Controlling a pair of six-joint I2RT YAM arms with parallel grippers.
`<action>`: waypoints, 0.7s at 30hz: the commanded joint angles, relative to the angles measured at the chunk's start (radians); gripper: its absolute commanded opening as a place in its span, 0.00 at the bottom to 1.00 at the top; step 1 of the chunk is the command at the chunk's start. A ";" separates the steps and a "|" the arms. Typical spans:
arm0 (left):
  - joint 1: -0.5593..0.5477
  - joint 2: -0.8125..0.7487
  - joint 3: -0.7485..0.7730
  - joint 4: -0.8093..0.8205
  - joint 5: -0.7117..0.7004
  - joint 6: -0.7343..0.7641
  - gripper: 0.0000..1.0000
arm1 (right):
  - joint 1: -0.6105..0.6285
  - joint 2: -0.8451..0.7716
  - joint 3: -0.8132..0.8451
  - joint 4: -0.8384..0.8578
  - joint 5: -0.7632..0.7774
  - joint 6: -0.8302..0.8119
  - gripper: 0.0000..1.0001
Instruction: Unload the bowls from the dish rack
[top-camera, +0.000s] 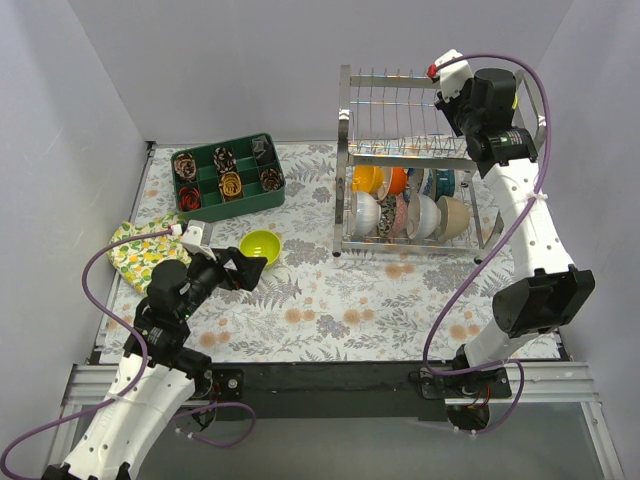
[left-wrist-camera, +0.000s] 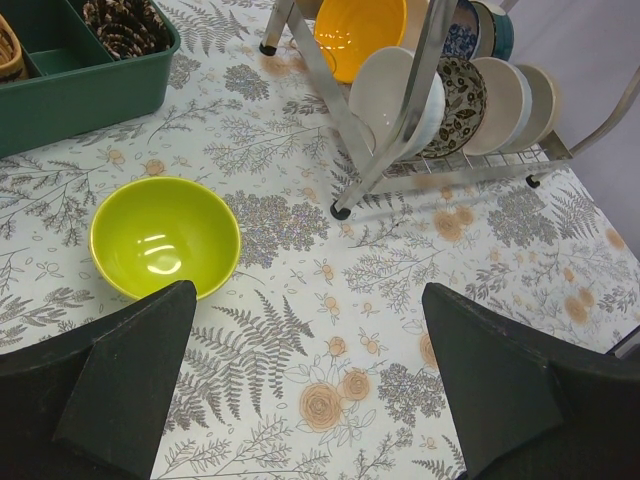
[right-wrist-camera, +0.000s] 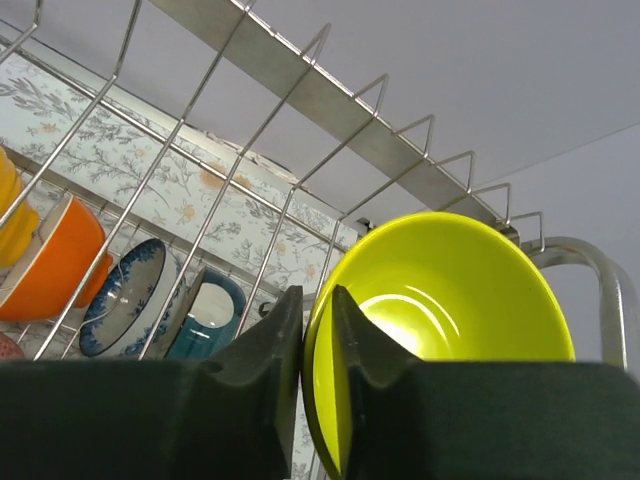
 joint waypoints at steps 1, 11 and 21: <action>-0.002 0.005 -0.006 -0.003 0.011 0.005 0.98 | -0.003 -0.037 -0.009 -0.011 -0.019 0.028 0.16; -0.002 0.011 -0.006 -0.003 0.009 0.006 0.98 | 0.003 -0.117 0.013 0.002 -0.209 -0.005 0.01; -0.004 0.017 -0.005 -0.003 0.005 0.006 0.98 | 0.045 -0.316 -0.138 0.120 -0.411 -0.085 0.01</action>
